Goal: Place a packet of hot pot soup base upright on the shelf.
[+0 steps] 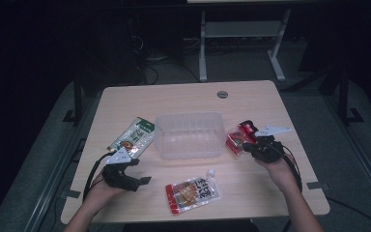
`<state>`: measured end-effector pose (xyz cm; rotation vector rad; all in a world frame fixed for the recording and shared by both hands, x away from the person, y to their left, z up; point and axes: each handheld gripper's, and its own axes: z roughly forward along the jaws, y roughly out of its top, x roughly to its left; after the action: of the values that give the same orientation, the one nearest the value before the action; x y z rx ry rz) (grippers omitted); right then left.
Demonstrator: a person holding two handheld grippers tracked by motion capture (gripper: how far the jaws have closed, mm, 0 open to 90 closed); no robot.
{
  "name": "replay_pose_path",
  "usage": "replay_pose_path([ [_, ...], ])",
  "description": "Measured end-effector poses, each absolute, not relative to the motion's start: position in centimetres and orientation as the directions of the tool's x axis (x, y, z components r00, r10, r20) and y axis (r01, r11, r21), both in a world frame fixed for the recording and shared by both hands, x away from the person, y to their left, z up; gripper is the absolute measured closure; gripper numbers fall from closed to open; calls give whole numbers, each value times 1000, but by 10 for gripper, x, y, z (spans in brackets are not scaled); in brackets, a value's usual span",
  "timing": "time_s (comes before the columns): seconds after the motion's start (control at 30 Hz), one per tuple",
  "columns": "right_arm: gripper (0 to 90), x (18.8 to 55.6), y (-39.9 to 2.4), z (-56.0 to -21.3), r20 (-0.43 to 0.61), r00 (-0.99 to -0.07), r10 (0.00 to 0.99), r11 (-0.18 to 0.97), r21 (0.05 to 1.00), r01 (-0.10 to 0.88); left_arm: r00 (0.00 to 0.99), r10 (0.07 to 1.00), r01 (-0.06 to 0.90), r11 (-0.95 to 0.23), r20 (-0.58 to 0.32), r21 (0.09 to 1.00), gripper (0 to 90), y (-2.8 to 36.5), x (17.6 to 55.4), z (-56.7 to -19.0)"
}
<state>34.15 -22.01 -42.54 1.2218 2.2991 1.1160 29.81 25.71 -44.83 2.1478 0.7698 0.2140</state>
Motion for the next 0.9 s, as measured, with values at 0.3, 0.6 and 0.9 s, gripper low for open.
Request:
replay_pose_path([
  [0.3, 895, 359, -220, -425, 50, -578, 815, 340, 766, 546, 802, 589, 442, -474, -99, 762, 133, 255, 299, -447],
  [0.6, 895, 388, -217, -433, 51, -561, 827, 334, 757, 562, 804, 584, 444, -466, -110, 765, 133, 254, 299, -447],
  [0.9, 895, 414, -207, -438, 67, -561, 825, 335, 740, 583, 812, 575, 436, -484, -99, 759, 133, 253, 298, -447],
])
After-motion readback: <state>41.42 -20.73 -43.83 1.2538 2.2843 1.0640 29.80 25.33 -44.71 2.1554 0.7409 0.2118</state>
